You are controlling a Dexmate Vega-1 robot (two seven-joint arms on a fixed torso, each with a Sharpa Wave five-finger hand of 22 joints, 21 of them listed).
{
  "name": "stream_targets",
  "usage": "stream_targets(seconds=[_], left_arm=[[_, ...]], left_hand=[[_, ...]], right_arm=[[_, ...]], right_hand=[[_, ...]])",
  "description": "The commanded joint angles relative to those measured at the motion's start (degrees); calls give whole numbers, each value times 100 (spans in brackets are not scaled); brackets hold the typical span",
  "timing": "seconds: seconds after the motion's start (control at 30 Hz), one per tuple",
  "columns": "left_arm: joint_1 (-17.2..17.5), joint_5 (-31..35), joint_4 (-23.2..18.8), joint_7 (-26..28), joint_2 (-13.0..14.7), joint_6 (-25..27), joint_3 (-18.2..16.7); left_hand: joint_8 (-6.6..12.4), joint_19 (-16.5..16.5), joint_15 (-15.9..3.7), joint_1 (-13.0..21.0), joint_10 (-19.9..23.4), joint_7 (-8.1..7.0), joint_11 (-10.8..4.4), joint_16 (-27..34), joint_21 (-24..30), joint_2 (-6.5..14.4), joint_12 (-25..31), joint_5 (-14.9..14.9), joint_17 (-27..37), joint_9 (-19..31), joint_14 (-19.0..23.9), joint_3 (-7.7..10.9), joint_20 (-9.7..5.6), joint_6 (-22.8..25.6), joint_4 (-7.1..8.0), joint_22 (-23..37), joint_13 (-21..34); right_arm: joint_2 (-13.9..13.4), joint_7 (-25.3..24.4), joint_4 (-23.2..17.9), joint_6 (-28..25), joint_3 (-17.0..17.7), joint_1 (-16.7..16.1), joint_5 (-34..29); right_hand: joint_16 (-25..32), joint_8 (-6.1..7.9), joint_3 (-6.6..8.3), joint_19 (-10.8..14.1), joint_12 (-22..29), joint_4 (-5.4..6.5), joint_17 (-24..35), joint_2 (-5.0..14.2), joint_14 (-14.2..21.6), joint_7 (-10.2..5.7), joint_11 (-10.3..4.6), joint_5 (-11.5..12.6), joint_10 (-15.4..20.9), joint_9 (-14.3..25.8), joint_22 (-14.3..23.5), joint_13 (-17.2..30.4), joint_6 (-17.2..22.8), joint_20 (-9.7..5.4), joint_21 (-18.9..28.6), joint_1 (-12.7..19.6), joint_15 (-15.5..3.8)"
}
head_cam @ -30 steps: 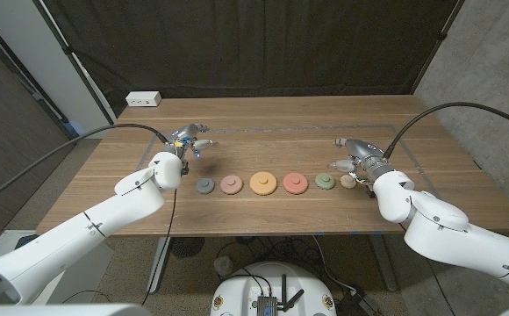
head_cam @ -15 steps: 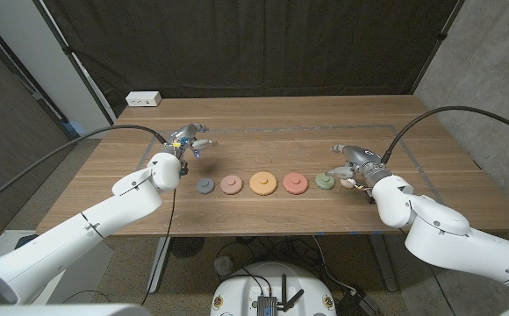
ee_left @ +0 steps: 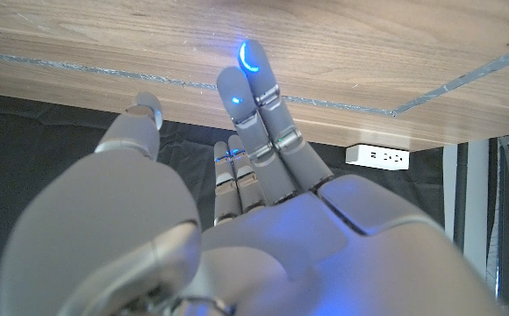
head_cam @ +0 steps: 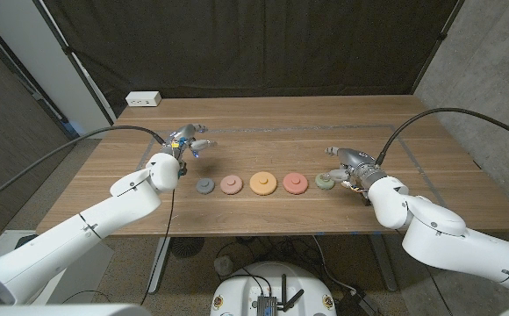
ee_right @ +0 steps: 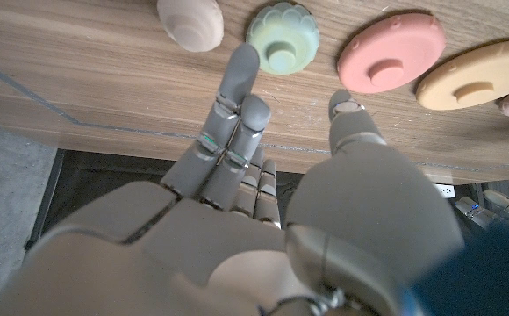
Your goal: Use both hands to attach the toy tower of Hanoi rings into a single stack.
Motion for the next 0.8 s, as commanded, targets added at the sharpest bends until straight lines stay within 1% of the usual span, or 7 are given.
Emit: stream_targets(seconds=[0.03,0.13,0.23,0.3,0.4,0.63,0.8], left_arm=[[34,-19,-48,32,35,14,-26],[44,-18,-60,42,43,12,-32],[60,-17,-71,54,55,-4,-42],[60,-16,-74,45,66,-7,-42],[59,-17,-75,41,68,-3,-43],[41,-30,-40,-2,90,-67,-39],[49,-49,-12,-12,107,-125,-61]], left_hand=[[-11,-33,-327,27,38,18,11,19,40,13,-10,24,-5,18,-46,-19,-355,60,-6,6,16],[-14,-36,-327,28,38,17,9,36,48,15,-14,25,3,18,-39,-22,-353,59,-7,-1,19],[-16,-44,-327,30,37,12,16,28,58,19,-19,27,-15,19,-56,-25,-353,60,-7,-11,23],[-17,-45,-327,31,38,13,9,49,65,20,-21,27,-1,19,-43,-27,-352,59,-8,-17,25],[-19,-52,-327,32,44,11,-1,55,77,24,-24,29,-8,19,-50,-31,-353,61,-9,-28,30],[-22,-61,-327,35,46,11,6,61,93,28,-29,31,-17,20,-62,-37,-352,62,-10,-43,36],[-20,-68,-327,36,50,13,4,68,104,34,-32,33,-21,21,-64,-40,-351,72,-9,-53,40]], right_arm=[[69,286,-87,-127,-304,230,-317],[87,375,-115,-186,-379,290,-416],[136,533,-163,-343,-567,430,-635],[175,567,-174,-384,-604,449,-688],[205,577,-173,-354,-625,449,-737],[384,852,-165,-480,-977,689,-1174],[500,1101,-156,-645,-1214,849,-1512]], right_hand=[[20,11,-18,-13,38,0,5,34,-17,-3,-1,-22,-30,1,2,10,-40,-324,53,19,-463],[39,25,-38,-39,39,3,0,36,-16,-2,1,-26,-53,0,-24,-1,-44,-325,79,26,-463],[32,40,-49,-58,32,7,-19,36,-30,1,22,-29,-83,0,-37,-5,-20,-323,87,24,-462],[-34,57,-68,-71,36,13,-105,31,-107,3,24,-33,-91,0,-45,-11,9,-322,107,16,-461],[15,75,-87,-92,40,17,-83,32,-70,-15,47,-35,-101,-1,-72,-19,47,-324,122,13,-462],[20,109,-120,-113,37,21,-128,37,-96,-43,73,-39,-149,-3,-112,-34,124,-324,169,16,-462],[-1,72,-150,-145,45,22,-188,31,-146,-8,86,-43,-167,-6,-124,-46,36,-323,215,14,-461]])
